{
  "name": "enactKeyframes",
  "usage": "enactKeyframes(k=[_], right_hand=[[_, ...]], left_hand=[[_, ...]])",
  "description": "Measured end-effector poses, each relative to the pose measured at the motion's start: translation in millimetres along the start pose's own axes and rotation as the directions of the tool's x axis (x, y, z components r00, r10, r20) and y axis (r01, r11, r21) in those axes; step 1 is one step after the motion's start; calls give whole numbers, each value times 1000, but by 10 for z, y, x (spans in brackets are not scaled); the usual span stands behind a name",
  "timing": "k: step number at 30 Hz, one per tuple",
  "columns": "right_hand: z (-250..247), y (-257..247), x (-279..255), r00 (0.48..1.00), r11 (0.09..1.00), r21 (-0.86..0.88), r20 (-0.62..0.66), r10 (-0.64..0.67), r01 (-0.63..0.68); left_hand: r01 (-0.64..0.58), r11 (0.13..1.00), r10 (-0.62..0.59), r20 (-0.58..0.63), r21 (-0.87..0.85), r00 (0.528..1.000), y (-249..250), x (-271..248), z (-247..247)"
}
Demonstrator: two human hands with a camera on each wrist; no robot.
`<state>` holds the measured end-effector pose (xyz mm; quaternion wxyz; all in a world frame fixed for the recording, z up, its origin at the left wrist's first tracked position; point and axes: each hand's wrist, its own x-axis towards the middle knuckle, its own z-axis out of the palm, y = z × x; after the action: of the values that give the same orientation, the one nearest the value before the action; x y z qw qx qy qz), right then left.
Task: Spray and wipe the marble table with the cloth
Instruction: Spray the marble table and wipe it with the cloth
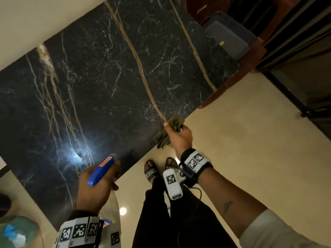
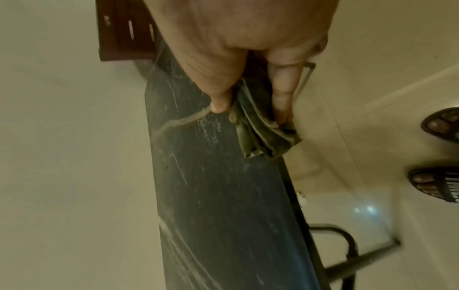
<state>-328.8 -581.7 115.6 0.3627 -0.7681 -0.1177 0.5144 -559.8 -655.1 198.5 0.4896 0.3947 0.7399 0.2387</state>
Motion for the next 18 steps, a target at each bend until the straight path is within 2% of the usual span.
enactKeyframes(k=[2, 7, 10, 12, 16, 18], right_hand=[[-85, -120, 107, 999, 1000, 4, -36, -22, 22], [111, 65, -207, 999, 978, -210, 38, -8, 16], [248, 236, -370, 997, 978, -208, 68, 37, -22], [217, 177, -343, 997, 976, -217, 66, 49, -34], [-47, -230, 69, 995, 979, -205, -95, -32, 11], [-139, -417, 270, 981, 963, -267, -178, -80, 30]], left_hand=[[-13, 1000, 13, 20, 1, 1000, -5, 36, -3], [-20, 1000, 20, 72, 6, 997, 67, 125, -10], [-24, 1000, 25, 76, -10, 997, 169, 210, -16], [-17, 999, 19, 92, -28, 996, 204, 269, -32], [-4, 1000, 7, 128, -27, 992, 364, 375, -62], [-22, 999, 26, 117, -32, 993, 453, 445, -62]])
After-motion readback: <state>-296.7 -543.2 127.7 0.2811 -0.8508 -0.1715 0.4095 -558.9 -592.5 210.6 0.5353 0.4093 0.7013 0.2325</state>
